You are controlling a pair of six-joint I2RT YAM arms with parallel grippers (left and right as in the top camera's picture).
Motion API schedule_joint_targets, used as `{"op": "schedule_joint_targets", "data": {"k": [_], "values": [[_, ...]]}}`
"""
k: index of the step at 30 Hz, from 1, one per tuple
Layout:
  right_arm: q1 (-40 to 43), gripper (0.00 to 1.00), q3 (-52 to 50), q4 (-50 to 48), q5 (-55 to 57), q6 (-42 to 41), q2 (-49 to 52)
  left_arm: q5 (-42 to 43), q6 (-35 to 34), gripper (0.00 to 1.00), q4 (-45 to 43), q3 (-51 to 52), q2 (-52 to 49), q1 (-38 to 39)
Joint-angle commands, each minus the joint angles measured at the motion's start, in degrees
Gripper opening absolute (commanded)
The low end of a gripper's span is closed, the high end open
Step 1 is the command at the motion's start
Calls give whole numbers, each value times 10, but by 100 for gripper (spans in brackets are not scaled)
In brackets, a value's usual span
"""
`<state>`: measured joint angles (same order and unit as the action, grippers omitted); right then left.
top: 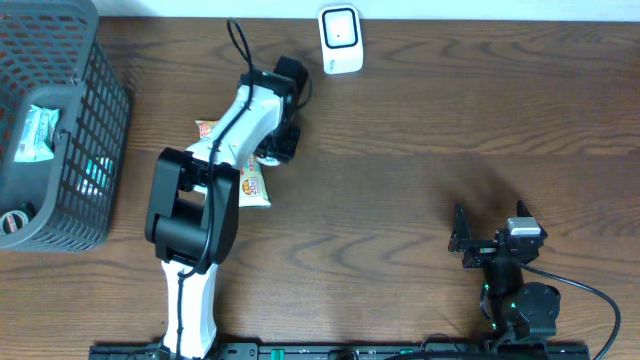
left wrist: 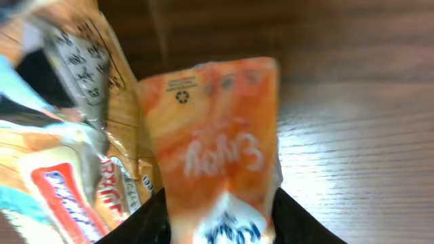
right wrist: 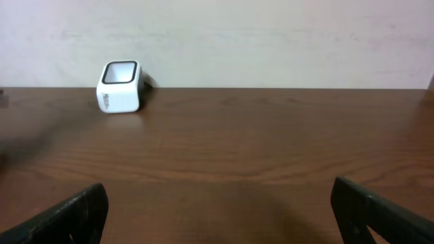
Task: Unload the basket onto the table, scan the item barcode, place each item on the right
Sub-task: 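Lift the orange tissue pack and carry it toward the scanner, then turn the held tissue pack under the scanner with the left gripper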
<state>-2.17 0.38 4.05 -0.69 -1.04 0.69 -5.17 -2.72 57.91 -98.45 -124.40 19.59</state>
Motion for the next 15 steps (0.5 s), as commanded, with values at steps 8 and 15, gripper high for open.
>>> {"op": "schedule_joint_targets", "data": {"k": [8,15], "values": [[-2,99,-1,3,-3,-6,-4,62,-30,71,42,-28,55,3],[-2,99,-1,3,-3,-6,-4,-5,-31,71,97,-27,55,-12]]}}
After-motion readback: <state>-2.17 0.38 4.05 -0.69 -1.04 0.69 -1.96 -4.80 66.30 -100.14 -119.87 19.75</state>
